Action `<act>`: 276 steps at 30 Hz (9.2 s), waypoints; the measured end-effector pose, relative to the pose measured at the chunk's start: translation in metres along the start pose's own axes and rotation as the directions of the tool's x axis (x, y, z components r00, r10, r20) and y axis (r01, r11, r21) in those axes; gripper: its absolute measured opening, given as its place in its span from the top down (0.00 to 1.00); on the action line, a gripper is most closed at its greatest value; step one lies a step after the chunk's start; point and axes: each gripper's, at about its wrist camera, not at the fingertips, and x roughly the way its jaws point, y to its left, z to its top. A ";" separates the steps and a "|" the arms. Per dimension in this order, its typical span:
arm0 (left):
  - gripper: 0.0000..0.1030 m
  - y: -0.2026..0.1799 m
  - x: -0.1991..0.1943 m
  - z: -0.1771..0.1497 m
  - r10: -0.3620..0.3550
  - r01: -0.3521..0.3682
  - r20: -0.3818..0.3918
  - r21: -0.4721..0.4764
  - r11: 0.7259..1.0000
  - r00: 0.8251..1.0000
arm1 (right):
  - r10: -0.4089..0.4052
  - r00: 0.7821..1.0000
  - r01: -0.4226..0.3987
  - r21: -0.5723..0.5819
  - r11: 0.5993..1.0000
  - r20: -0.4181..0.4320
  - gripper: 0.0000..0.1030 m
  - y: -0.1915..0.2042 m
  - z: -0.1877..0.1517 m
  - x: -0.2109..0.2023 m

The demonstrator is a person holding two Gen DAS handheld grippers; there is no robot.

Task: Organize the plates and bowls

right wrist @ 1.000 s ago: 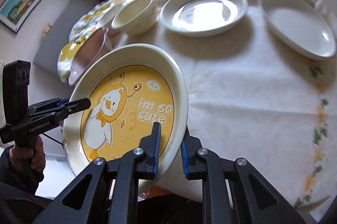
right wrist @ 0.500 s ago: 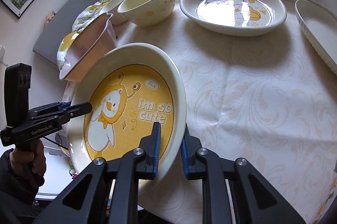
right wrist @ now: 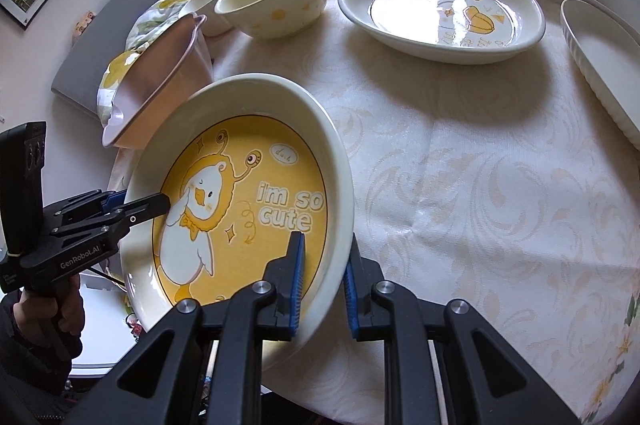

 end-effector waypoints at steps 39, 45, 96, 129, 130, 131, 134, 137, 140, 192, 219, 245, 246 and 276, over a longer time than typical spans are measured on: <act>0.00 -0.246 -0.119 0.181 -0.300 0.164 0.208 0.498 0.852 0.931 | -0.425 0.838 0.289 0.382 0.878 0.341 0.00 -0.095 -0.030 -0.249; 0.00 -0.293 -0.055 0.227 -0.268 0.177 0.103 0.526 0.832 0.958 | -0.442 0.824 0.256 0.464 0.848 0.353 0.00 -0.147 -0.013 -0.252; 0.80 -0.332 0.133 0.269 -0.120 0.206 -0.192 0.533 0.821 0.974 | -0.167 0.968 0.041 0.541 0.840 0.186 0.87 -0.299 0.054 -0.124; 0.80 -0.095 -0.035 0.108 0.071 -0.074 -0.066 -0.042 0.996 0.995 | 0.178 0.984 -0.178 -0.001 0.984 -0.016 0.86 -0.105 0.091 -0.086; 0.80 -0.088 -0.039 0.099 0.074 -0.078 -0.069 -0.061 0.995 0.995 | 0.185 0.982 -0.186 -0.015 0.983 -0.029 0.86 -0.097 0.089 -0.083; 0.80 -0.082 -0.042 0.091 0.077 -0.082 -0.071 -0.078 0.994 0.995 | 0.188 0.981 -0.189 -0.026 0.982 -0.039 0.86 -0.090 0.088 -0.080; 0.80 -0.066 -0.047 0.068 0.079 -0.088 -0.075 -0.124 0.988 0.994 | 0.196 0.978 -0.200 -0.054 0.978 -0.072 0.86 -0.071 0.082 -0.070; 0.80 -0.048 -0.050 0.052 0.072 -0.084 -0.079 -0.167 0.982 0.994 | 0.202 0.974 -0.210 -0.068 0.975 -0.105 0.86 -0.054 0.075 -0.059; 0.80 -0.037 -0.049 0.042 0.071 -0.084 -0.080 -0.176 0.981 0.994 | 0.195 0.972 -0.206 -0.076 0.975 -0.132 0.86 -0.041 0.071 -0.048; 0.80 -0.066 -0.010 0.008 0.454 -0.445 -0.034 0.138 0.885 0.890 | -0.058 0.988 0.016 -0.277 0.961 -0.144 0.87 0.017 0.049 -0.013; 0.79 -0.082 -0.125 0.037 0.361 -0.376 0.286 -0.004 0.927 0.887 | 0.029 0.998 -0.019 -0.163 0.986 0.059 0.78 0.004 0.053 -0.088; 0.33 -0.118 0.018 0.159 -0.003 0.027 0.085 -0.277 0.960 0.996 | 0.019 0.986 -0.027 0.043 0.999 0.168 0.30 -0.148 0.149 -0.104; 0.40 -0.116 0.030 0.162 -0.005 0.024 0.064 -0.294 0.955 0.998 | 0.038 0.989 -0.044 0.042 0.998 0.145 0.35 -0.153 0.154 -0.093; 0.79 -0.139 0.063 0.185 0.121 -0.115 0.014 -0.206 0.972 0.993 | 0.158 0.983 -0.156 -0.033 0.987 0.090 0.87 -0.187 0.173 -0.023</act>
